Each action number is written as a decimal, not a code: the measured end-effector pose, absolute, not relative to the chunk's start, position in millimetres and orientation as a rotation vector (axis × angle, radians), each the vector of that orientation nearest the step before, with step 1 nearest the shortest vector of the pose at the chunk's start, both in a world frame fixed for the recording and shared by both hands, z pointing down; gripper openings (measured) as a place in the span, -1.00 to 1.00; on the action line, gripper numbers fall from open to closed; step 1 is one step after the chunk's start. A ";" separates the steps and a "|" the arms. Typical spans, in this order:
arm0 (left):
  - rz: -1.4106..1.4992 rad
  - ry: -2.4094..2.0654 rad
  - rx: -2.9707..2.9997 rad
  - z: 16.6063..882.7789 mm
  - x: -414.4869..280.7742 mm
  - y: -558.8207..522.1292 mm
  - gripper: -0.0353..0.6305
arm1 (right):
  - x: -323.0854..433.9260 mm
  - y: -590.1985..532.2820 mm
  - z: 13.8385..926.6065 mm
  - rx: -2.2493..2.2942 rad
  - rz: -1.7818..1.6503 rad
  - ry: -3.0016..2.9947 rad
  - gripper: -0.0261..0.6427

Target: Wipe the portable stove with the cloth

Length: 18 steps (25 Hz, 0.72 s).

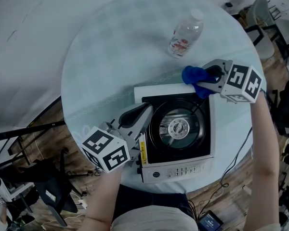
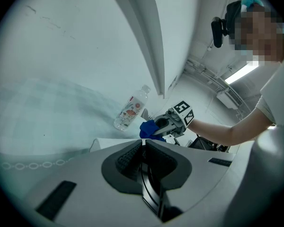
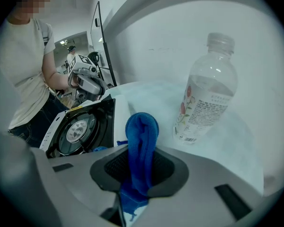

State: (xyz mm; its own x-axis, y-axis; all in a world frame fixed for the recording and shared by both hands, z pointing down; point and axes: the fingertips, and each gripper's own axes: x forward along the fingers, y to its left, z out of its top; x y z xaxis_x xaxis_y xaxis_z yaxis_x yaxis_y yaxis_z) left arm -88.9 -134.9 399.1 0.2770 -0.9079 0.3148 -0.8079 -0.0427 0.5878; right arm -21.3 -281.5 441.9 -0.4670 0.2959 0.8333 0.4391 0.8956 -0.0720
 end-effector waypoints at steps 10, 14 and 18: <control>-0.136 -1.575 1.886 394.3 -79.3 -131.7 -0.78 | -4.6 -297.8 440.0 -0.360 -0.147 -2.167 -0.64; -0.135 -1.609 1.905 383.7 -75.8 -132.1 -0.78 | 2.4 -305.0 438.0 -0.274 -0.161 -2.197 -0.64; -0.143 -1.615 1.920 375.5 -64.8 -125.5 -0.78 | 9.2 -312.1 438.1 -0.137 -0.176 -2.212 -0.64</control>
